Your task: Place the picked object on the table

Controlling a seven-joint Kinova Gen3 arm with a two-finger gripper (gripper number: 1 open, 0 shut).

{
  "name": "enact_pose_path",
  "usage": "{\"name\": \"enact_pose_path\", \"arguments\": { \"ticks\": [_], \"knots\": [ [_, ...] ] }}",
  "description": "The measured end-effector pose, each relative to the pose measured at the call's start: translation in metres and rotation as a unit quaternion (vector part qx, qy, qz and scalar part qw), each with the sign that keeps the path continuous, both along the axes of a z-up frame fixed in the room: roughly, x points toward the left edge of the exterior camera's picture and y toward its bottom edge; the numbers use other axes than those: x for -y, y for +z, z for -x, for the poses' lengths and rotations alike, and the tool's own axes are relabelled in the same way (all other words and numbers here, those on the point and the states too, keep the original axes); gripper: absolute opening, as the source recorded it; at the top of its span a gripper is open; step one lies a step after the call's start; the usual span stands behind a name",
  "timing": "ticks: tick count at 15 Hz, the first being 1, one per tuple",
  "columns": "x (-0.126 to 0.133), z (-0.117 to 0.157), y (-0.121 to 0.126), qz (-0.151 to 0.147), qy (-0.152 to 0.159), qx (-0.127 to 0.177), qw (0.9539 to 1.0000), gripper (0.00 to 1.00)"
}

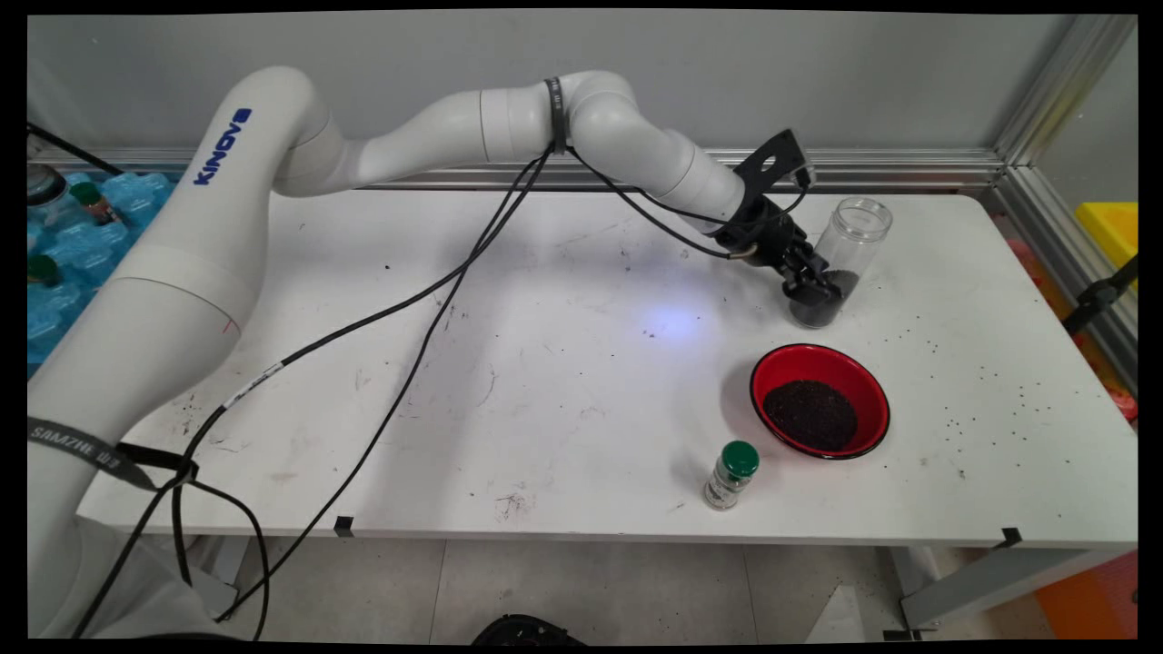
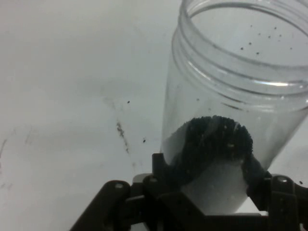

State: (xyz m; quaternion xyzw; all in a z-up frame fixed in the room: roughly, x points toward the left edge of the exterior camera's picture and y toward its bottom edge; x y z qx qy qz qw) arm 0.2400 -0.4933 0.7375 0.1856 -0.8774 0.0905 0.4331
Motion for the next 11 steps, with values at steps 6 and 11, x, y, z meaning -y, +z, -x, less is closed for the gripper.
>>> {"name": "enact_pose_path", "arguments": {
  "ticks": [6,11],
  "knots": [
    [-0.0024,-0.0064,-0.0057,-0.008,0.007,-0.006,0.9999,0.00],
    [-0.0065,-0.0102,-0.0065,-0.011,0.006,-0.011,0.9999,1.00]
  ]
}}
